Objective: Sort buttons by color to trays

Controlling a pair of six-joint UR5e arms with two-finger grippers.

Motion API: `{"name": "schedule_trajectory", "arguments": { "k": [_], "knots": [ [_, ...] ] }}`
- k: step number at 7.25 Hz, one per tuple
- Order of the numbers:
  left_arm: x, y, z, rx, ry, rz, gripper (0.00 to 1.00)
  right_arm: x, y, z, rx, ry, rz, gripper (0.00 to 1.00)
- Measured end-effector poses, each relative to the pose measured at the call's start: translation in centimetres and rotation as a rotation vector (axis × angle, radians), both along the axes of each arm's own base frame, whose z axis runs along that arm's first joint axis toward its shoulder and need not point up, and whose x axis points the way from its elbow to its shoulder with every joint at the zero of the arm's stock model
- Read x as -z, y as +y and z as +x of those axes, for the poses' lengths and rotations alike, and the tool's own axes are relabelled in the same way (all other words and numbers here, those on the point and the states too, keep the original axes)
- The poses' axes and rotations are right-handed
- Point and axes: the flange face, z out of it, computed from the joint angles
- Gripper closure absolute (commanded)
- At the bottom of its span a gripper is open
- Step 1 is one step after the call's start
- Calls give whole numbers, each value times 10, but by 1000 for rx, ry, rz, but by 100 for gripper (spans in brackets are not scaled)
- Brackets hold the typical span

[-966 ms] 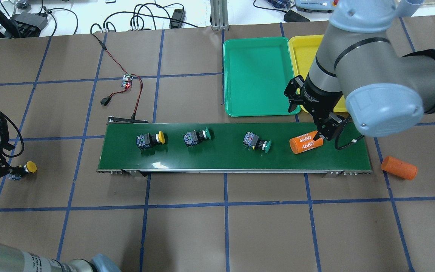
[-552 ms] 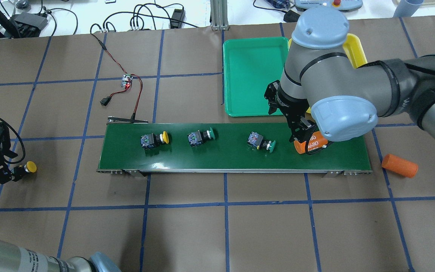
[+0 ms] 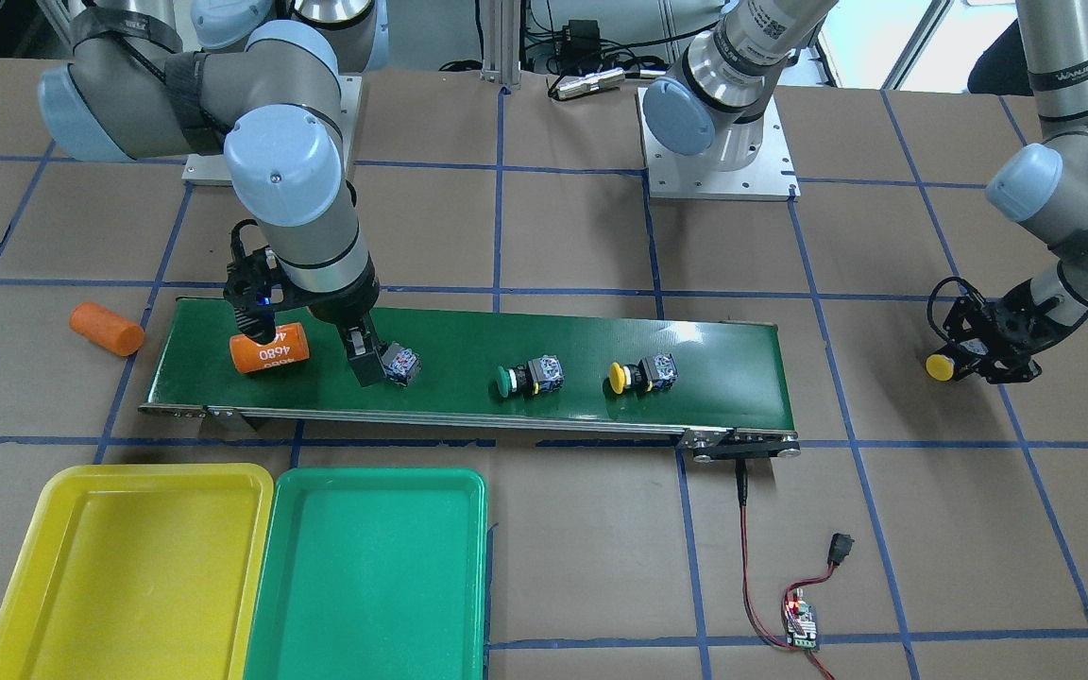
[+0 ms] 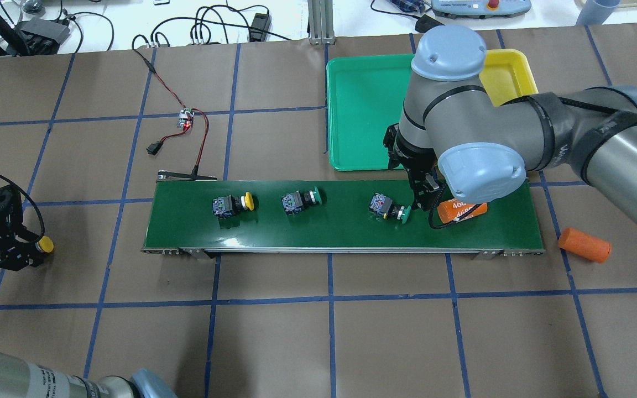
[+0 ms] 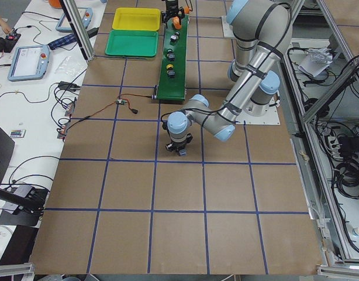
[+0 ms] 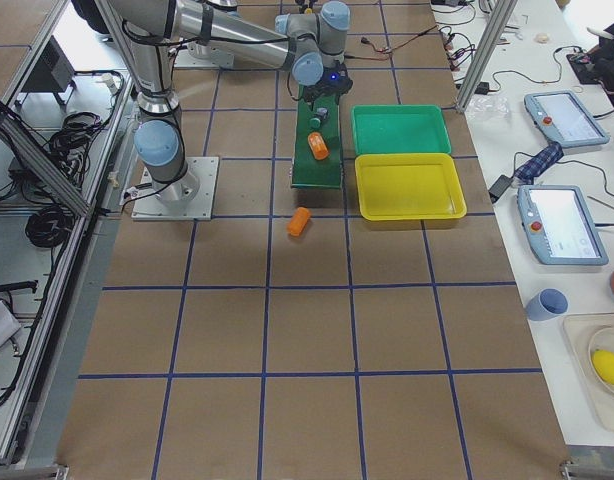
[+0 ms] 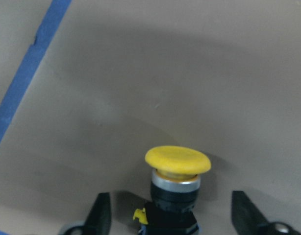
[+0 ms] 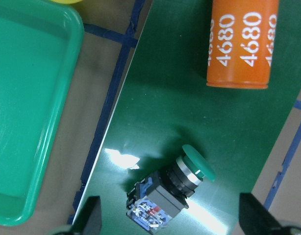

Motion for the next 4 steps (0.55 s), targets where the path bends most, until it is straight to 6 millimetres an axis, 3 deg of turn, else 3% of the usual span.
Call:
{"name": "schedule_trajectory", "arguments": {
  "k": [1, 2, 4],
  "knots": [
    [-20, -9, -10, -2, -26, -21, 100, 11, 0, -1, 17, 4, 15, 0],
    [-48, -28, -46, 30, -51, -49, 100, 24, 2, -2, 29, 6, 23, 0],
    [-98, -57, -169, 154, -70, -88, 100, 44, 9, -7, 43, 8, 24, 0]
  ]
}}
